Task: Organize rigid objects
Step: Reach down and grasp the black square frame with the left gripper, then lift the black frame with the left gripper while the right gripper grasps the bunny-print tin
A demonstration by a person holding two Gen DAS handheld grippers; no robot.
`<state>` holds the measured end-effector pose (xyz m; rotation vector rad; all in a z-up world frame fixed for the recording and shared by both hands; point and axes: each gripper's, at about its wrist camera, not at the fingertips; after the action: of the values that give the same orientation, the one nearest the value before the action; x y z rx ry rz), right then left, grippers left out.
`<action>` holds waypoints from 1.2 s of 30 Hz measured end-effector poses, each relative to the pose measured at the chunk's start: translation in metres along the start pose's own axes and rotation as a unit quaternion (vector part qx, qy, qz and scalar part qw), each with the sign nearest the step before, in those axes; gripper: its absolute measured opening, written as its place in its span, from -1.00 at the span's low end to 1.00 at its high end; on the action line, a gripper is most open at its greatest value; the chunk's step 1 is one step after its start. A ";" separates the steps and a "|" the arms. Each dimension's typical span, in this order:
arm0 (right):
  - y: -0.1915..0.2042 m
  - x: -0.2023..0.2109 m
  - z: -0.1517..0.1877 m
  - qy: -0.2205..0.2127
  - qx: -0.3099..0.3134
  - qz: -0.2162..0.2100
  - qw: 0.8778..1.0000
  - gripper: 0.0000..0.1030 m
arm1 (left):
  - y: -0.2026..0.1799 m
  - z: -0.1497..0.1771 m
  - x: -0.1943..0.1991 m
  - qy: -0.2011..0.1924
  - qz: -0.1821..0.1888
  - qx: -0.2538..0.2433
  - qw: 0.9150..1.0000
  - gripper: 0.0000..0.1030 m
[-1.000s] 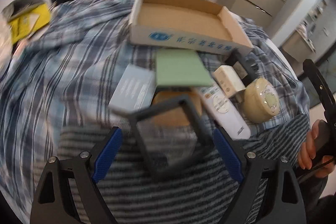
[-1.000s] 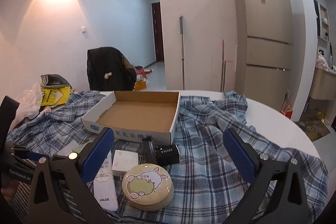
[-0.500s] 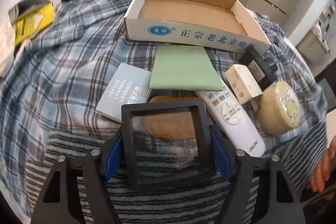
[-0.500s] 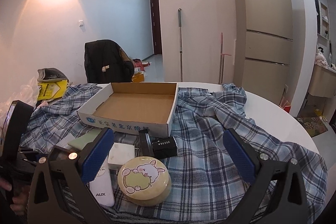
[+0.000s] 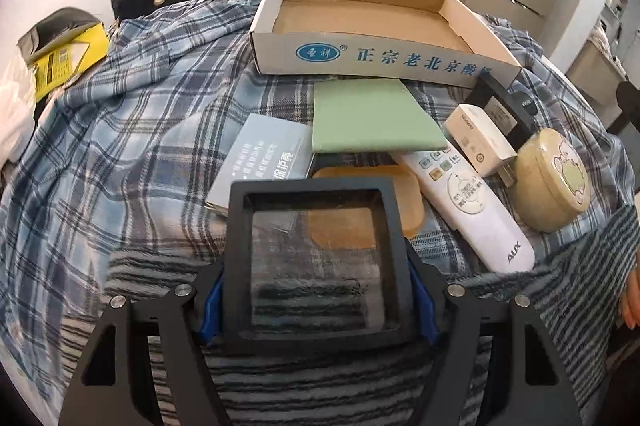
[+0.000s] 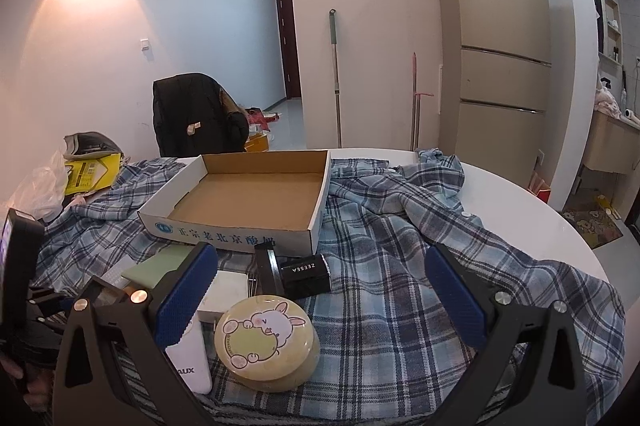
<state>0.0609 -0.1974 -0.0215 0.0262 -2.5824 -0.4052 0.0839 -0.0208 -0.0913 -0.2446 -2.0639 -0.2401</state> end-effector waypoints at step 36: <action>0.023 -0.060 0.036 0.200 0.072 -0.012 0.977 0.38 | -0.016 -0.013 0.067 -0.305 -0.056 -0.048 0.950 0.39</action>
<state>0.0960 -0.1597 -0.0738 0.1725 -2.2091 -0.1949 0.0581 -0.0342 -0.0275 -0.2864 -2.6882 -0.3703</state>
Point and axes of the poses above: each gripper's, at about its wrist camera, not at the fingertips, and x roughly against the way its jaws point, y to its left, z to its underside, and after that the axes turned 13 degrees about -x, right-handed
